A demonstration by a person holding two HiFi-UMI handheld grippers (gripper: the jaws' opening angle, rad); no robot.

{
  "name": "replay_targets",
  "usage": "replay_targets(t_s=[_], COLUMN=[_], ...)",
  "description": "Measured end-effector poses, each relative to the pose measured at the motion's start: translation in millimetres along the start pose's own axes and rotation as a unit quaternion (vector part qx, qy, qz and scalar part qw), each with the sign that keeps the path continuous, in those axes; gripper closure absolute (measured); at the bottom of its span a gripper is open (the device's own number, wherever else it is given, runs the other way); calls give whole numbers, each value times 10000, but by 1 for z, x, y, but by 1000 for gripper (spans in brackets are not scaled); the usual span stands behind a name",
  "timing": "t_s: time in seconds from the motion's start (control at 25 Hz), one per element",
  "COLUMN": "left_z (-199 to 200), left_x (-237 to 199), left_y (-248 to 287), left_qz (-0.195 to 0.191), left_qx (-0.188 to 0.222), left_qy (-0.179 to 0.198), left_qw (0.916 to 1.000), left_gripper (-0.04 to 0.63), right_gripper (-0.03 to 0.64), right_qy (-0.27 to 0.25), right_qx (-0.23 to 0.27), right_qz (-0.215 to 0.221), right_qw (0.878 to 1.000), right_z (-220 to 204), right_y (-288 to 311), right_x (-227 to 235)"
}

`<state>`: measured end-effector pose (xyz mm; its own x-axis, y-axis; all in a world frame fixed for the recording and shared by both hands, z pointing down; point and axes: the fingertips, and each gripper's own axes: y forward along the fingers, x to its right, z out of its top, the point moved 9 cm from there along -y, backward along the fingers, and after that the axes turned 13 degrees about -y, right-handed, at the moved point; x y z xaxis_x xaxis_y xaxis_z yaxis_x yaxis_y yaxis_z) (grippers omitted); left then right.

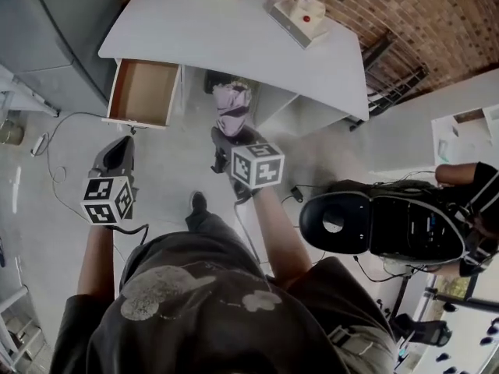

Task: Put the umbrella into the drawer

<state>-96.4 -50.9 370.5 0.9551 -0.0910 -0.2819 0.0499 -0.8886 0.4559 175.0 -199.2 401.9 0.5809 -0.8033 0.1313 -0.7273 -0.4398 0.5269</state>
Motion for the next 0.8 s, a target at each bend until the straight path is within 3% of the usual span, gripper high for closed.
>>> replay_targets(t_s=[0.32,0.52,0.8], left_z=[-5,-20,-43], left_x=[-28,-60,-121], left_y=[6,-13,-22], left_qz=[839,1195,1473], left_qx=[180,213,261], left_qy=[-418,-562,-762], left_qw=[9954,9910,9858], left_gripper=[586,586,584], right_gripper=[414,414,414], right_qy=[-434,-624,-813], right_qx=[-120,-196,-418], right_qz=[725,1083,1236], right_qw=[9964,9920,9881], right_z=[25,24,15], right_y=[71,109,168], right_x=[15,-17,-68])
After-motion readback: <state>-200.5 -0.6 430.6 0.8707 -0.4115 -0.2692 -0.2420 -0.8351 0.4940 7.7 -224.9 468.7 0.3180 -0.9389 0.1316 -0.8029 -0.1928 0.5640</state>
